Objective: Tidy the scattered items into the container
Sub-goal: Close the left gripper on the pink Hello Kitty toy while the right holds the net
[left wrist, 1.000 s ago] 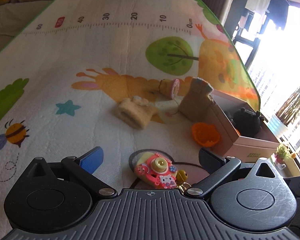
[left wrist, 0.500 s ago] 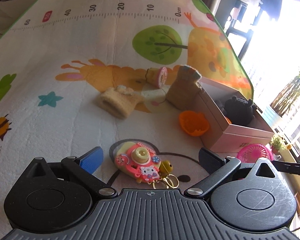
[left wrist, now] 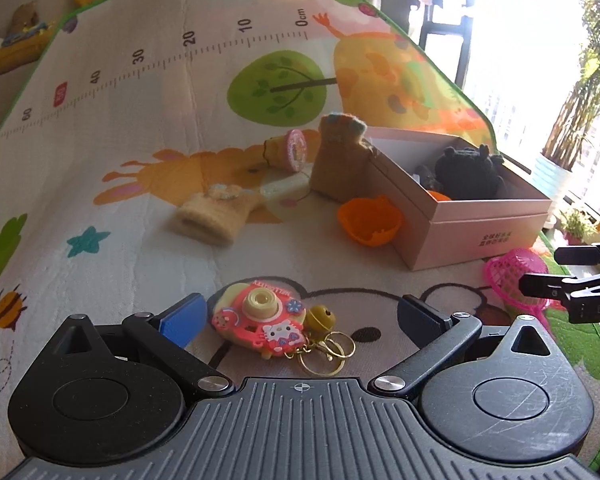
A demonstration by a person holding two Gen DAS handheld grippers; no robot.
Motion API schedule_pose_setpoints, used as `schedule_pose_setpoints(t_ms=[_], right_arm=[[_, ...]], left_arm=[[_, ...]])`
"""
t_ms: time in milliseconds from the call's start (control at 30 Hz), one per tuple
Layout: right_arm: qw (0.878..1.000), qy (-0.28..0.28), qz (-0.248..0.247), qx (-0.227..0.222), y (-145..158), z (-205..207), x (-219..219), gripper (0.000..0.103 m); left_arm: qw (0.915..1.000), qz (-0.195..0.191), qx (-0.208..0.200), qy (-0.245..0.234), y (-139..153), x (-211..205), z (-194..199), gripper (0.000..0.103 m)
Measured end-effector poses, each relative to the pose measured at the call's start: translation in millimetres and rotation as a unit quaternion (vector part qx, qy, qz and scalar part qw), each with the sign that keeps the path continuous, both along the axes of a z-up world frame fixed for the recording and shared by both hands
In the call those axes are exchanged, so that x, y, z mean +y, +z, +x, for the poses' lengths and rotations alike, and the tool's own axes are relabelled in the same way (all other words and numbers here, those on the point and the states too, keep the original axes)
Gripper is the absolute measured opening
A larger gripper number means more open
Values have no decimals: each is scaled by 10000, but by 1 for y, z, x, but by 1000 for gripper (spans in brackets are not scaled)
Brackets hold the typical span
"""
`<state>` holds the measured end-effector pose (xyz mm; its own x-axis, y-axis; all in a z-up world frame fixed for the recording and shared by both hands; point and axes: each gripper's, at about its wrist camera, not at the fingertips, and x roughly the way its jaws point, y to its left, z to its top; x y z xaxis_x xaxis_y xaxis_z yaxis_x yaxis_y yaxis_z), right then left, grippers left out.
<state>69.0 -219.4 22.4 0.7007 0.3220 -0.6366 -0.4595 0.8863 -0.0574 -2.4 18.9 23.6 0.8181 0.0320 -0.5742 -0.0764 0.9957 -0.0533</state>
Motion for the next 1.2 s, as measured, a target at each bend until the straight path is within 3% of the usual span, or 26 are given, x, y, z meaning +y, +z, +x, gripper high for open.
schedule_pose_setpoints(t_ms=[133,467,533,700,967,1033,1067,1100,1200], right_arm=[[9998,-55,138,136,-5,1,-6,80],[9997,65,187,144,-10,-4,-9,79],[9996,87,199,150,-10,-4,-9,80],[9995,102,230,166,-10,-3,-9,80],[9996,86,250,138,-9,-5,-10,80],[9996,86,244,148,-10,-4,-10,80],[9996,81,246,146,-10,-4,-10,80],[9996,73,251,141,-10,-4,-10,80],[9995,49,272,152,-10,-4,-12,81]], left_arm=[[9993,331,-103,-138,-1,-4,-2,103],[9979,437,468,109,-19,7,25,103],[9968,387,685,143,-24,11,30,103],[9969,-84,770,137,-27,25,30,103],[9982,78,586,-59,-22,24,27,103],[9985,211,493,-145,-18,22,28,100],[9983,249,489,-198,-17,22,29,87],[9981,216,514,-247,-17,23,30,81],[9986,35,491,-216,-14,30,28,85]])
